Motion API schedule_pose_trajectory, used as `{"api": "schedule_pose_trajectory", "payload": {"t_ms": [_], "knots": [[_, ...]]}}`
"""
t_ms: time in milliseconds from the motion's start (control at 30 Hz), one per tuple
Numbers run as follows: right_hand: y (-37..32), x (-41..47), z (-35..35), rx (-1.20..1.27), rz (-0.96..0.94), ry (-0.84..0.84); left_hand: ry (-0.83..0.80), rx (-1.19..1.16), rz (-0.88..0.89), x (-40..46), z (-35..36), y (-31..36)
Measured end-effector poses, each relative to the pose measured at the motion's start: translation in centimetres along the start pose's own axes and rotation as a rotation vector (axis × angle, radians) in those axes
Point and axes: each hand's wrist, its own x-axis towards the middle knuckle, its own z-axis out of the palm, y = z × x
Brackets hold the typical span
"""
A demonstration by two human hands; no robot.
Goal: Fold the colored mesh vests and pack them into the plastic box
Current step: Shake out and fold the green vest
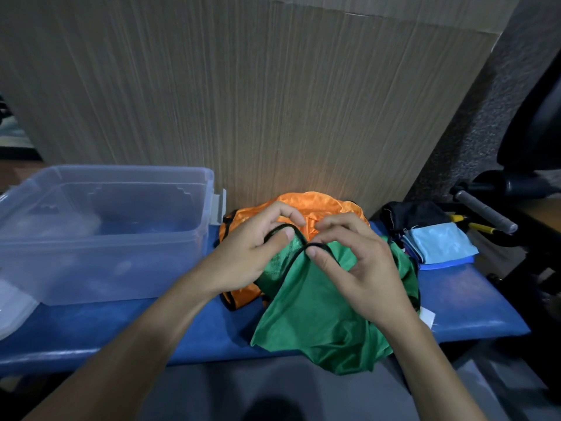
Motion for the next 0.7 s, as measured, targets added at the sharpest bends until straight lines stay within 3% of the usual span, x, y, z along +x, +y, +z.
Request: {"api": "schedule_pose_trajectory", "payload": {"t_ms": [367, 467, 600, 700], "knots": [[-1.4, 0.4, 0.7, 0.151, -0.012, -0.051, 0.004, 0.089, 0.082, 0.3, 0.8, 1.6], [-1.8, 1.2, -0.3, 0.109, -0.013, -0.043, 0.027, 0.013, 0.07, 0.2, 0.4, 2.2], [-3.7, 3.4, -3.6, 0.261, 0.049, -0.025, -0.009, -0.151, 0.083, -0.1, -1.2, 4.0], [-6.3, 5.3, -6.7, 0.303, -0.005, 0.001, 0.013, -0.165, 0.124, -0.8, -2.2, 5.9]]}}
